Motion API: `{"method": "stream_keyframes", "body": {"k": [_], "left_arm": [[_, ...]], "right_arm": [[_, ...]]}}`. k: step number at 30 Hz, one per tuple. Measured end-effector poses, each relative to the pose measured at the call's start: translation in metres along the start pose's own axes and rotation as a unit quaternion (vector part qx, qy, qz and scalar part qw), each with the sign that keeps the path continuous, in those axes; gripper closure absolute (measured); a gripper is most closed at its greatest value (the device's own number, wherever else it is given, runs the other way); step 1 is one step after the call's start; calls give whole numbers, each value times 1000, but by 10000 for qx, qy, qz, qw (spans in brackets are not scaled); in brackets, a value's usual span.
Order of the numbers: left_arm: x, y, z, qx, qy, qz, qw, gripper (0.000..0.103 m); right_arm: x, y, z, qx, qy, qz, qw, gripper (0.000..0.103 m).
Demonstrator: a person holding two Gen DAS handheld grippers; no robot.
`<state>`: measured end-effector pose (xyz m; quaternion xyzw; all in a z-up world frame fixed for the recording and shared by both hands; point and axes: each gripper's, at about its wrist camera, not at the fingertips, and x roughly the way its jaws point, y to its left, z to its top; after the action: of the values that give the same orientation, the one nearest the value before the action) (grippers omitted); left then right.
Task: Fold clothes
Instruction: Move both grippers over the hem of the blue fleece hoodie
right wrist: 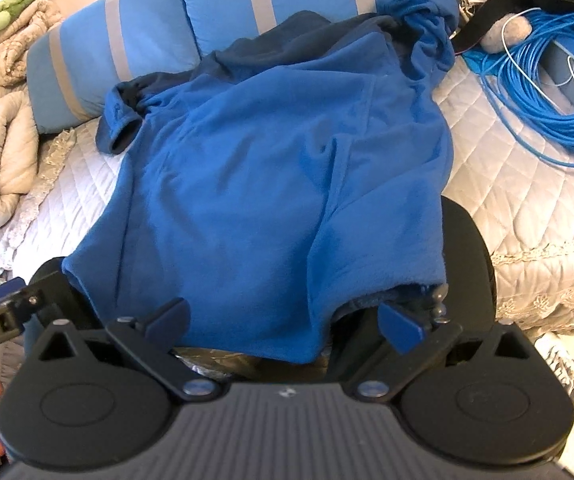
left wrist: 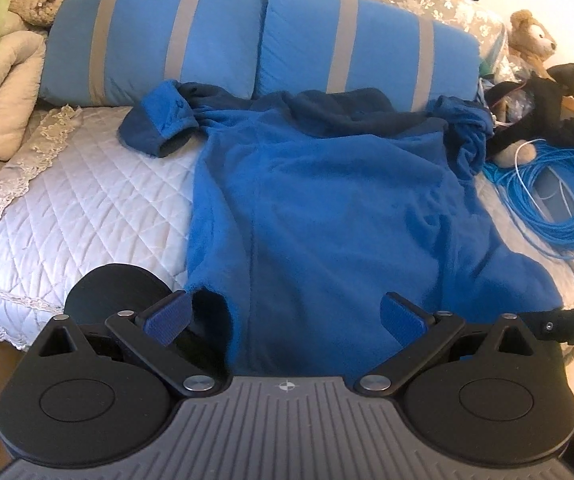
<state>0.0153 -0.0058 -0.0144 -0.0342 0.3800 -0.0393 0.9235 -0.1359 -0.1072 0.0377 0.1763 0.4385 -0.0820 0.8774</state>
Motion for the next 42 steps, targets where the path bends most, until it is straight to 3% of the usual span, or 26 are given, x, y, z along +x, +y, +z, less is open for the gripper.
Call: {"method": "stream_keyframes", "body": {"k": [6,19,26,31,36,42], "left_arm": [[-1,-2,-1,22,-3,-84,10000,1],[-1,-4,-3,47,46,-121,9999,1],[-2,-2,-3,-36,20,-288,9996,1],[-2,-4,-3,-62,17,-423,9991,2],[-4,-6,-3,-46,-87,-517,9986,1],[-1,-8,-3,-5,-2,-590,9983,1]], "right_arm": [[3,-17,6,191,110,245,9995,0],[3,-21,10,311,136,285,9990,0],[-19,-33,15,288,-191,765,9965,0],[-41,-49,24,195,-516,697,9960,0],[-42,-73,30,489,-621,470,9958,1],[-24,-115,28,1370,-522,767,9862,2]]}}
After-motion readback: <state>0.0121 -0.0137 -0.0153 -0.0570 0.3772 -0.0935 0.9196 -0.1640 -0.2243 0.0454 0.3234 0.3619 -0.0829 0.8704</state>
